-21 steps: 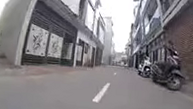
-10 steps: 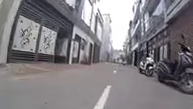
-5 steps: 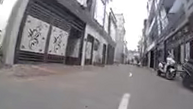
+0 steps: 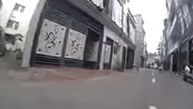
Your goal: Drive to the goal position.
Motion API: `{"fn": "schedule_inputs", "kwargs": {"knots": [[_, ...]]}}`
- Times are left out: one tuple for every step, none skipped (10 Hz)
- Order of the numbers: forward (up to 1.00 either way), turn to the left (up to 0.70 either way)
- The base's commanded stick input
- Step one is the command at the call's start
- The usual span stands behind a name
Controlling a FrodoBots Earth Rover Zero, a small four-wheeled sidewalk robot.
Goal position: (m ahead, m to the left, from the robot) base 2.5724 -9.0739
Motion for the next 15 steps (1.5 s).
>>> {"fn": "schedule_inputs", "kwargs": {"knots": [[1.00,-0.09],[1.00,-0.19],[1.00,-0.29],[1.00,-0.34],[1.00,-0.34],[1.00,-0.34],[1.00,-0.34],[1.00,-0.34],[1.00,-0.34],[1.00,-0.34],[1.00,-0.34],[1.00,-0.34],[1.00,-0.34],[1.00,-0.34],[1.00,-0.34]]}}
